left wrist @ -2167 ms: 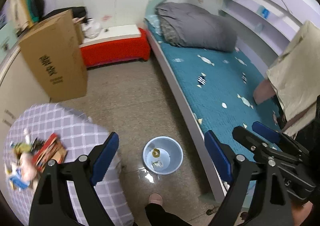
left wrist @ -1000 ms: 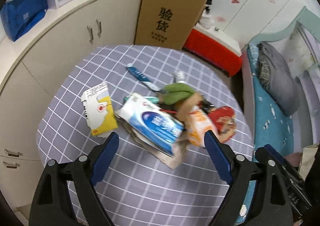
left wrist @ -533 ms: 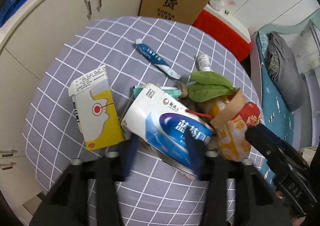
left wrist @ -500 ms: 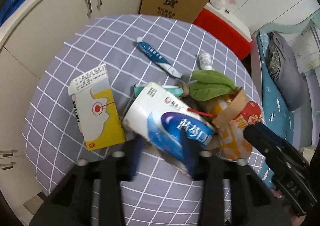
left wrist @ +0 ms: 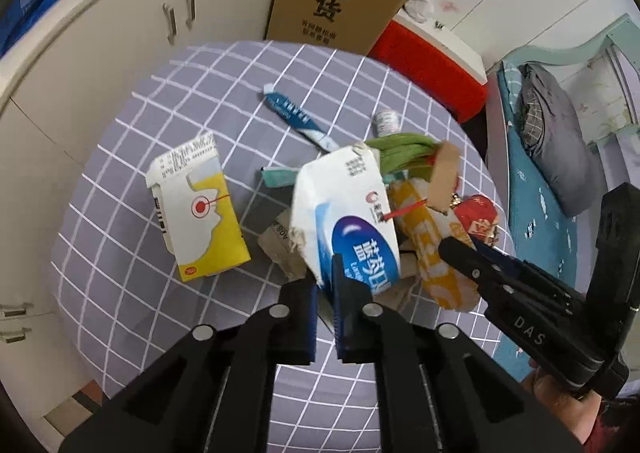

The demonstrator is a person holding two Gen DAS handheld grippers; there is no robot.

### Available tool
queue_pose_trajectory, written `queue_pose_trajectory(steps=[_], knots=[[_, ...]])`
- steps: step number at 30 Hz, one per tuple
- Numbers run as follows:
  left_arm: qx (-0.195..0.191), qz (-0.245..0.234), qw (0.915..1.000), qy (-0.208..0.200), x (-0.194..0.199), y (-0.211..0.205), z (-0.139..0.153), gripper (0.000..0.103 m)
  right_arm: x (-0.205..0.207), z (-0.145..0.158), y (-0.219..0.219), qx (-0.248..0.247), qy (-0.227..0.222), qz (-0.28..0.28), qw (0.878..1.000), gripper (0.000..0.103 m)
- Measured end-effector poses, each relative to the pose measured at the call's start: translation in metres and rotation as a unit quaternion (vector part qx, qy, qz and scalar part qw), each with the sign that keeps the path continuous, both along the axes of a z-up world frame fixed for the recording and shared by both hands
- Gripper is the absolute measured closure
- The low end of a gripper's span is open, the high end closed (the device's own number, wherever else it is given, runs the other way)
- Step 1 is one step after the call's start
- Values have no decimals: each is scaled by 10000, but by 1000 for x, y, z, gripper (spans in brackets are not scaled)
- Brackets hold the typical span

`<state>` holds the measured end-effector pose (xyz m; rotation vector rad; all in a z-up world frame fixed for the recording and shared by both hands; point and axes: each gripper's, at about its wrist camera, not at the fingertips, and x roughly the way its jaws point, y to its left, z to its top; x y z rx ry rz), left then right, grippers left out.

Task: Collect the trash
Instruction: 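Grasp the blue-white medicine box with left tool while right tool grasps the orange snack bag, then carry the blue-white box and snack bag with both tools toward the bucket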

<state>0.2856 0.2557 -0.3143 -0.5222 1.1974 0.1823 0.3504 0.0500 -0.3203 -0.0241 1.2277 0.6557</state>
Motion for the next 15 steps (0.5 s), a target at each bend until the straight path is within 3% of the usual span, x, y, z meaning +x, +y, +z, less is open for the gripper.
queue_pose_trajectory(steps=[7, 15], knots=[[1, -280, 9991, -325, -11, -21, 32, 99, -19, 27, -40, 375, 24, -451, 9983, 72], [3, -913, 9928, -781, -13, -83, 74, 99, -45, 66, -98, 578, -279, -1018, 9927, 72]])
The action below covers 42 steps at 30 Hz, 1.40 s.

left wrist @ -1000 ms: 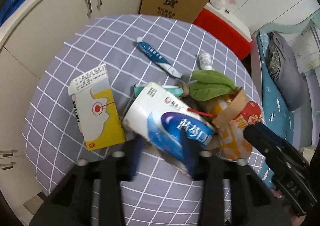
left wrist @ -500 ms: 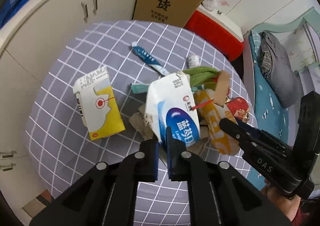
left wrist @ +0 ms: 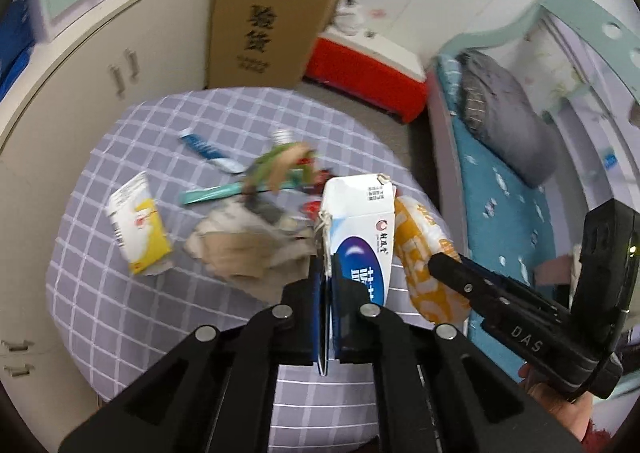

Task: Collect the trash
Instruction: 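Carry the blue-white box and snack bag with both tools toward the bucket, then open right tool dropping the snack bag into the bucket while left tool drops the box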

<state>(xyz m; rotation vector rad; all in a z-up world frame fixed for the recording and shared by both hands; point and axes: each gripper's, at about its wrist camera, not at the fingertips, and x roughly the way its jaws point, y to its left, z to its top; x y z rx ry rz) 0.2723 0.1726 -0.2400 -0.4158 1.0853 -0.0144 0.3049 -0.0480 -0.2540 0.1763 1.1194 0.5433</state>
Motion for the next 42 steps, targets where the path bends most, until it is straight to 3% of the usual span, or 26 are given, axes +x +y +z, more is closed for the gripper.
queue_pose_trajectory(steps=[8, 14, 23, 28, 29, 30, 32, 37, 42], knots=[[83, -695, 9971, -283, 19, -89, 22, 99, -15, 24, -91, 185, -300, -720, 9968, 72], [121, -1075, 9933, -404, 41, -175, 33, 99, -13, 34, -188, 179, -444, -1252, 9910, 72], [188, -1494, 9874, -489, 76, -284, 33, 99, 1, 23, -293, -13, -436, -1607, 9860, 72], [228, -1583, 9861, -449, 92, -321, 26, 99, 15, 12, -330, -47, -405, -1655, 9854, 68], [240, -1601, 9859, -426, 96, -329, 24, 99, 18, 10, -335, -26, -409, -1682, 9849, 63], [235, -1622, 9856, -414, 97, -330, 23, 99, 20, 8, -338, 11, -418, -1712, 9844, 52], [241, -1650, 9852, -387, 102, -340, 20, 99, 26, 2, -349, 41, -394, -1795, 9830, 45], [306, -1760, 9834, -307, 113, -361, 13, 99, 38, -10, -372, 100, -247, -1876, 9819, 43], [331, -1914, 9807, -221, 123, -382, 7, 99, 37, 4, -377, -84, -518, -1891, 9806, 39]])
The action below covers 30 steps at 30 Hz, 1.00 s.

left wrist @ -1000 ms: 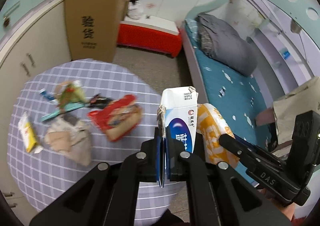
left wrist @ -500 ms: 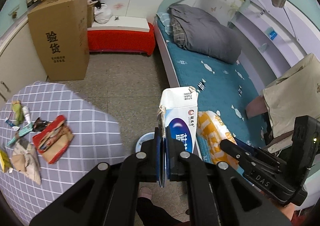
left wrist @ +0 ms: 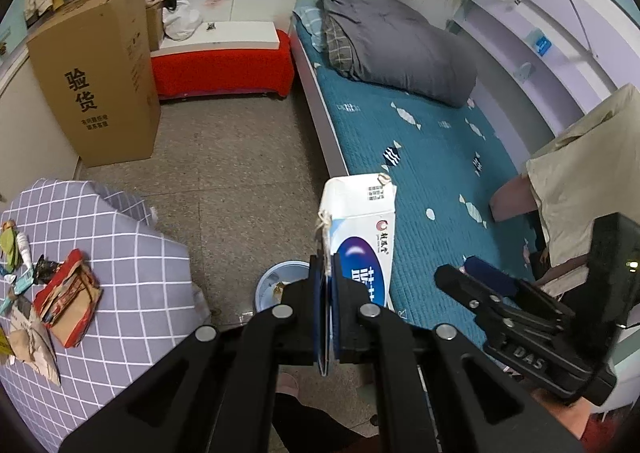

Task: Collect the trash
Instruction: 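Open right tool dropping the snack bag into the bucket while left tool drops the box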

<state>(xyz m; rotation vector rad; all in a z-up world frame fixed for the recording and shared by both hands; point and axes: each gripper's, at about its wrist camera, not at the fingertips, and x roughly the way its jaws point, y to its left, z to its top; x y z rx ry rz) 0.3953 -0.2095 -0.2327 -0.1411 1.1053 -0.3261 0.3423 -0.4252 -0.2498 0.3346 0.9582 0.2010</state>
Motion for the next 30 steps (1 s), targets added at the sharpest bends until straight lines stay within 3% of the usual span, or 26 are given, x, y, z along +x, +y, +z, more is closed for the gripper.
queue_pose_trajectory(steps=[14, 23, 24, 25, 26, 27, 30], knots=[[27, -348, 9993, 91, 15, -48, -9, 98, -6, 21, -29, -260, -465, -239, 9983, 37], [-61, -554, 9984, -70, 21, -68, -3, 94, -9, 30, -43, -295, -732, -409, 9960, 37], [-95, -578, 9983, -80, 21, -70, -3, 85, -10, 30, -45, -288, -744, -428, 9959, 37], [-118, -591, 9982, -49, 22, -71, -4, 59, -10, 30, -47, -288, -741, -457, 9958, 37], [-119, -560, 9984, -7, 23, -71, -5, 46, -10, 30, -49, -280, -737, -484, 9957, 37], [-85, -459, 9989, -36, 23, -70, -6, 40, -10, 30, -50, -257, -728, -499, 9958, 37], [-85, -415, 9991, 11, 21, -68, -7, 40, -12, 30, -51, -256, -723, -512, 9957, 37]])
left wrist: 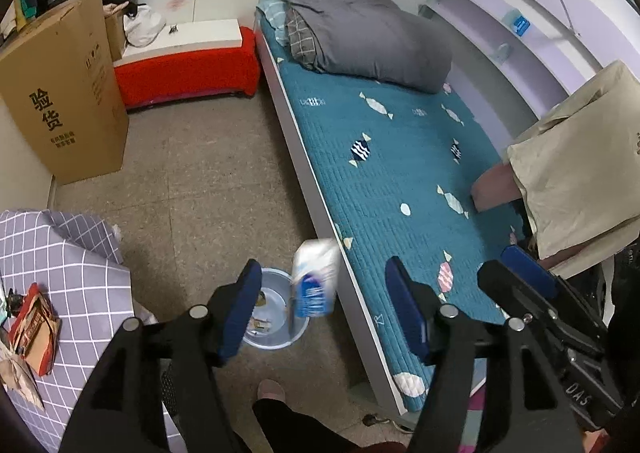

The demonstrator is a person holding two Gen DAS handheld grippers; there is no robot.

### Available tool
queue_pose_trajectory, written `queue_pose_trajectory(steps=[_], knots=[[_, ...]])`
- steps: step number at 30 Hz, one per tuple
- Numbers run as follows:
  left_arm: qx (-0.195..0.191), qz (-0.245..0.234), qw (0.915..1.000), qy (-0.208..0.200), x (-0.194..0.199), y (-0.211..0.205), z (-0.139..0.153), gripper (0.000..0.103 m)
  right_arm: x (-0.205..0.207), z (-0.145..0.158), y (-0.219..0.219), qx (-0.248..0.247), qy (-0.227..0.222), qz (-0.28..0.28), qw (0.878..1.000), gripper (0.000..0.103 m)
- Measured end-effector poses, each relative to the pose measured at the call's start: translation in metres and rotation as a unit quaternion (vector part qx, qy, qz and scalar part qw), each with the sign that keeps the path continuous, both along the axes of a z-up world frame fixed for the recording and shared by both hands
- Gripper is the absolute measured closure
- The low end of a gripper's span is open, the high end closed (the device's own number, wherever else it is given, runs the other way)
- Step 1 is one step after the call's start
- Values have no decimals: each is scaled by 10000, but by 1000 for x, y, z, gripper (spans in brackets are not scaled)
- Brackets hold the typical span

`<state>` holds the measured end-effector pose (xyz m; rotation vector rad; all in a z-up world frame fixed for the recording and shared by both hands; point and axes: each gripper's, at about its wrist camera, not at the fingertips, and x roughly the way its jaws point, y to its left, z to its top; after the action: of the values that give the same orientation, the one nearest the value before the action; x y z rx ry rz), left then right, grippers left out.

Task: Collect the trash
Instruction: 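Open right tool dropping the snack bag into the bucket while left tool drops the box, then move both open tools back over the table trash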

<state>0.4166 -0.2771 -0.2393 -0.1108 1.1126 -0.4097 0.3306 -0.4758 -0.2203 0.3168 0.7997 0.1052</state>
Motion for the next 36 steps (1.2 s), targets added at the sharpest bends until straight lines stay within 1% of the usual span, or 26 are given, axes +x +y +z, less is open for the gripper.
queue_pose_trajectory(steps=[6, 10, 14, 19, 25, 29, 33, 36], knots=[[80, 150, 9992, -357, -16, 9, 16, 40, -2, 2, 11, 29, -44, 136, 9999, 36], [121, 325, 9983, -464, -27, 23, 23, 40, -3, 5, 26, 46, -89, 336, 9994, 36], [179, 634, 9964, -538, -41, 46, 30, 40, -3, 8, 44, 78, -122, 586, 9982, 36], [219, 1100, 9920, -584, -62, 85, 36, 39, -5, 11, 79, 143, -125, 1040, 9944, 35], [256, 1797, 9821, -512, -92, 146, 38, 39, -5, 9, 133, 214, -35, 1671, 9857, 35], [222, 2295, 9721, -424, -107, 199, 36, 38, -6, 9, 183, 201, -3, 2073, 9781, 35], [178, 2676, 9627, -348, -118, 252, 34, 38, -6, 9, 230, 188, 41, 2313, 9727, 35], [181, 2858, 9577, -277, -123, 290, 32, 38, -8, 6, 269, 185, 141, 2436, 9696, 35]])
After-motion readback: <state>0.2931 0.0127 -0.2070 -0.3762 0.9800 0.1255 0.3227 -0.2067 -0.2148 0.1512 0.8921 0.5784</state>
